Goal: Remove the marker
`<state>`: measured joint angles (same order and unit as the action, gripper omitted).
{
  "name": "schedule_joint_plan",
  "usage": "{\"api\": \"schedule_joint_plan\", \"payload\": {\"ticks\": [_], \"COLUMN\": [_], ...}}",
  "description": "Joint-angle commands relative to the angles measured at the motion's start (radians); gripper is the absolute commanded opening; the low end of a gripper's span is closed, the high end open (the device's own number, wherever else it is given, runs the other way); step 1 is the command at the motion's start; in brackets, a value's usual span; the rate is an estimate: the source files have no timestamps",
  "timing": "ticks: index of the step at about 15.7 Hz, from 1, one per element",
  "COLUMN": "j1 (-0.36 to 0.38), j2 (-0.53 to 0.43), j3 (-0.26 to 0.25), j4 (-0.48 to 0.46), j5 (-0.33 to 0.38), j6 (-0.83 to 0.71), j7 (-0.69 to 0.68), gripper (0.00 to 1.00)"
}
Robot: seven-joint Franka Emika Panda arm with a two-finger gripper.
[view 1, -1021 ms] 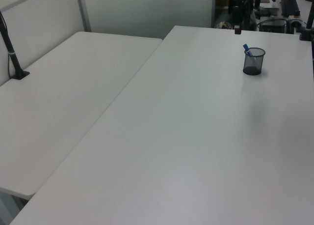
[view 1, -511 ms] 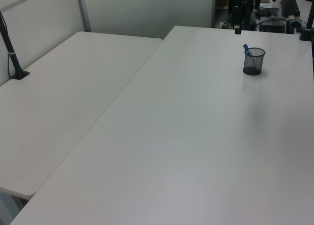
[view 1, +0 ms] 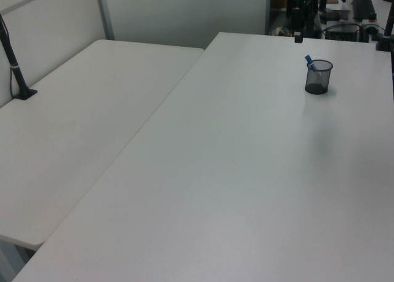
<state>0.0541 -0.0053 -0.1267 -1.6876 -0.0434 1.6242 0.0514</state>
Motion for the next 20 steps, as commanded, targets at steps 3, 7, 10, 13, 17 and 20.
{"api": "schedule_joint_plan", "payload": {"ticks": [3, 7, 10, 13, 17, 20], "j1": [0.009, 0.007, 0.007, 0.007, 0.007, 0.007], "j2": [-0.019, -0.019, -0.019, -0.019, -0.019, -0.019], "j3": [-0.010, -0.010, -0.010, -0.010, -0.010, -0.010], "j4": [-0.006, -0.006, -0.004, -0.004, -0.004, -0.004], "j5": [0.005, 0.005, 0.003, 0.003, 0.003, 0.003], "j6": [-0.032, -0.040, -0.044, -0.044, -0.044, -0.044], "j7": [-0.019, -0.019, -0.019, -0.019, -0.019, -0.019], "gripper": [1.00, 1.00, 1.00, 1.00, 1.00, 1.00]}}
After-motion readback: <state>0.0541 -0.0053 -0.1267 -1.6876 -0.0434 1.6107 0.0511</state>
